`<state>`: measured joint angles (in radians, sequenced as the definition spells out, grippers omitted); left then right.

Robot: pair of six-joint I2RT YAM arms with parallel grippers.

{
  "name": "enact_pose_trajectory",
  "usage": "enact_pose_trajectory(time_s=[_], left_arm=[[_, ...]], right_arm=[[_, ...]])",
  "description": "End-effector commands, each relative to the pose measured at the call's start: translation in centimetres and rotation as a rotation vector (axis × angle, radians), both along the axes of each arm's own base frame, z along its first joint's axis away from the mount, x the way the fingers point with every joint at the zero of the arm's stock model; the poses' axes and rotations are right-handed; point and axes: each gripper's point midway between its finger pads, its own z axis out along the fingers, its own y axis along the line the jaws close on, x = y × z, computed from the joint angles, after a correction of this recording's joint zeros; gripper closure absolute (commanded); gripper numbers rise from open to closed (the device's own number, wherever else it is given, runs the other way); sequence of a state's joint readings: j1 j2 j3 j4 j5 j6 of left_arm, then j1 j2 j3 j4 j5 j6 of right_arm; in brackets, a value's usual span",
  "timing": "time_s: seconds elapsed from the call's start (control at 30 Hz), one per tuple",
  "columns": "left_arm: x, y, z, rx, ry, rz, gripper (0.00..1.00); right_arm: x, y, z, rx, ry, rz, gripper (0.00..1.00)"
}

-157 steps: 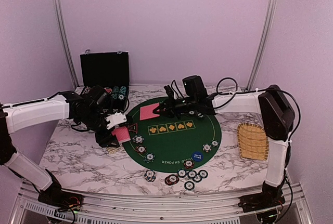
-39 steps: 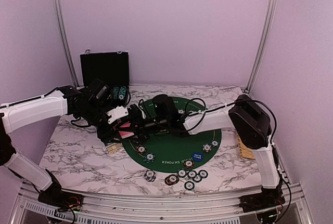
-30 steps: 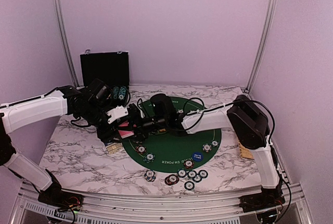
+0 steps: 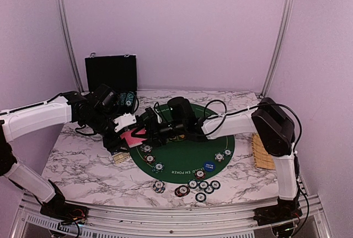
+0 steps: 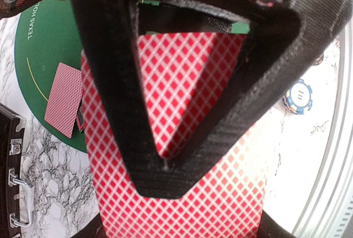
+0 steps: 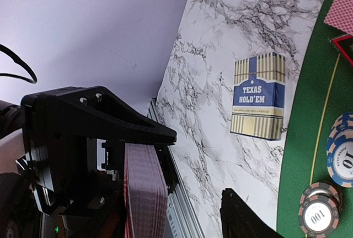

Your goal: Distribute texas hold em gaming equipment

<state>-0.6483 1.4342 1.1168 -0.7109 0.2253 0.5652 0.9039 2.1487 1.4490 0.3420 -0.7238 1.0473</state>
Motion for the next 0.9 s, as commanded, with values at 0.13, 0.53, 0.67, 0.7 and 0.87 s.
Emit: enact_pose_trajectory(time_s=[0.13,0.53,0.67,0.7,0.87], left_arm=[[0.2,-0.2,0.8,-0.014,-0.025,-0.010,1.00],[0.1,0.0,0.6,-0.008,-0.027,-0.010,1.00],[0.1,0.0,0.5,-0.007,-0.023,-0.011,1.00],[0.1,0.0,0.6,-0.008,-0.024,-0.011,1.00],[0.1,0.0,0.5,-0.003,-0.026,-0.010,1.00]], right_arm=[[0.5,-1.7,2.7,0.008,-0.037,-0.029,0.49],[-0.2,-2.5,4.4,0.028,-0.054,-0.024,0.53],[-0.3,-2.7,4.7,0.024,-0.060,-0.025,0.65],[-0.3,-2.8,4.7,0.023,-0.062,-0.025,0.69],[-0.3,-3.0,4.5,0.010,-0.062,-0.022,0.80]])
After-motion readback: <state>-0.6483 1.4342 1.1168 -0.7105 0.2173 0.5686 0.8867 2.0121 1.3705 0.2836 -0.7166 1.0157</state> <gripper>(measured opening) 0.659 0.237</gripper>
